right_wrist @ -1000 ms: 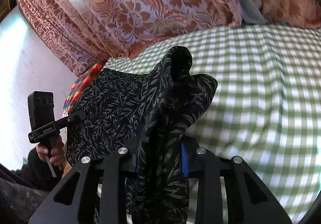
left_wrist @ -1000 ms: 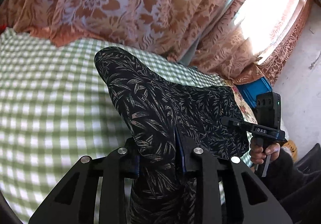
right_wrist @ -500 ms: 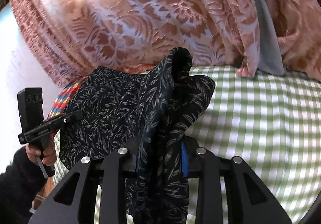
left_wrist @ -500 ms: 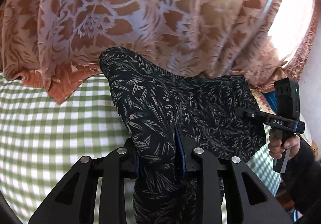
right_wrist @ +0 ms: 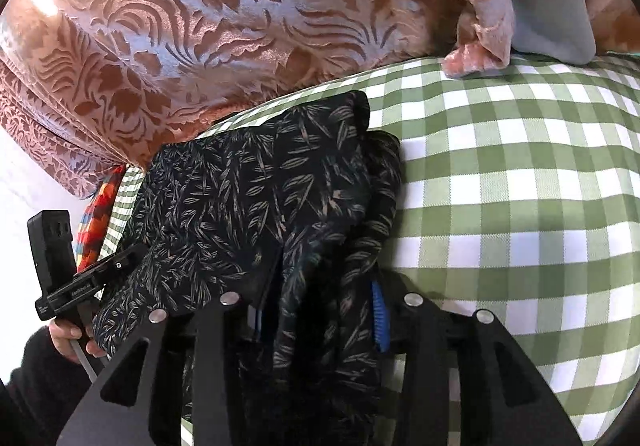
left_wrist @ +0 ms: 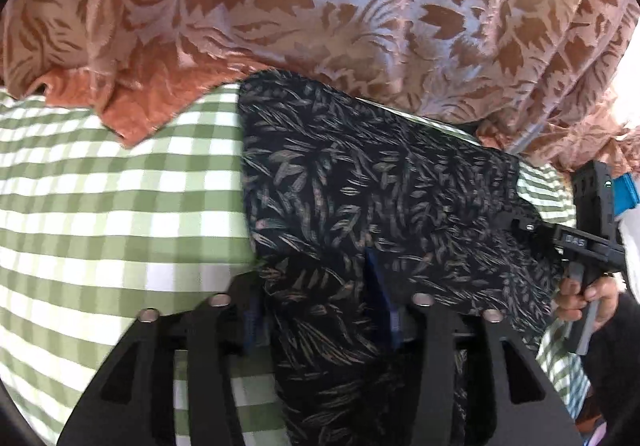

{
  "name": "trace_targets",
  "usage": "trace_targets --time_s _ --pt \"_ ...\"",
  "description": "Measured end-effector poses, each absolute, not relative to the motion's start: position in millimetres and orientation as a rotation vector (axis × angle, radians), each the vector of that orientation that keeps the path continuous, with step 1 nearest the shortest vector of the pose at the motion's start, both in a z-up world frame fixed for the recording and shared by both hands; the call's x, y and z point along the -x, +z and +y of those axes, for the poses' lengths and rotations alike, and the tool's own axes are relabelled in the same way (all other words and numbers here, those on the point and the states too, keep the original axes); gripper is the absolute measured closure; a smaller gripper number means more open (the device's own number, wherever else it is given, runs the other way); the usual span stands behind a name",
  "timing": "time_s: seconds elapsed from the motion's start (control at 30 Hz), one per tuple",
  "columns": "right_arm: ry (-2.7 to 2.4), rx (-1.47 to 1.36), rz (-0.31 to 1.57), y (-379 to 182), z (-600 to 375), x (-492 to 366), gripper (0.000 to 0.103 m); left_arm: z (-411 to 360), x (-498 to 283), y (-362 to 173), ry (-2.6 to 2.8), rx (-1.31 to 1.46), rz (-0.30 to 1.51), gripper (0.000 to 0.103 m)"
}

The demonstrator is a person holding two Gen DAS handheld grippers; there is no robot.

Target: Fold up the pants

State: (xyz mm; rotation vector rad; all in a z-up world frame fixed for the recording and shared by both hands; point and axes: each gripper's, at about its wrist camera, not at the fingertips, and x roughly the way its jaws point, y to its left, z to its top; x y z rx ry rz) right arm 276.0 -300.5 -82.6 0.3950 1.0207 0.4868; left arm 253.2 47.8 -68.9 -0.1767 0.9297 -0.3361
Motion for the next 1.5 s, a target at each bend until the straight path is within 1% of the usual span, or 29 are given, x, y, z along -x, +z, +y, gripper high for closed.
trace_targets --time_s 0.07,0.1,0.17,0.3,0.4,0.43,0.5,0.57,0.6,0.63,0.7,0.77,1.3,1.5 --pt "0.474 -0.400 1.027 -81 -304 -275 0.059 51 -248 -59 -0.299 0.191 0.923 0.052" --pt "0.459 -0.384 1.028 -78 -307 -273 0.054 54 -242 -49 -0.252 0.180 0.894 0.052" --pt "0.420 -0.331 1.020 -69 -306 -268 0.048 59 -231 -37 -0.224 0.176 0.849 0.052" --pt "0.378 -0.215 0.950 -42 -300 -244 0.048 55 -196 -17 -0.216 0.143 0.787 0.052" --pt "0.360 -0.140 0.910 -30 -292 -225 0.048 38 -183 -20 -0.207 0.093 0.785 0.052" --pt "0.346 -0.110 0.894 -27 -289 -218 0.050 32 -180 -26 -0.191 0.067 0.796 0.052" --pt "0.327 -0.059 0.862 -23 -282 -203 0.064 22 -179 -42 -0.161 0.036 0.843 0.052" --pt "0.329 -0.029 0.855 -24 -275 -194 0.071 19 -179 -52 -0.136 0.017 0.854 0.052" --pt "0.332 -0.015 0.869 -28 -272 -191 0.075 21 -178 -54 -0.131 0.031 0.852 0.052" --pt "0.327 -0.003 0.895 -36 -270 -191 0.077 23 -179 -55 -0.131 0.049 0.858 0.052" --pt "0.306 0.009 0.945 -58 -267 -190 0.078 23 -179 -56 -0.129 0.053 0.860 0.052" --pt "0.301 -0.028 0.919 -63 -271 -185 0.077 23 -177 -57 -0.123 0.046 0.853 0.052" --pt "0.241 -0.088 0.901 -65 -273 -178 0.077 24 -175 -57 -0.099 0.062 0.842 0.052" --pt "0.207 -0.064 0.901 -63 -268 -177 0.077 25 -176 -57 -0.097 0.070 0.844 0.052"
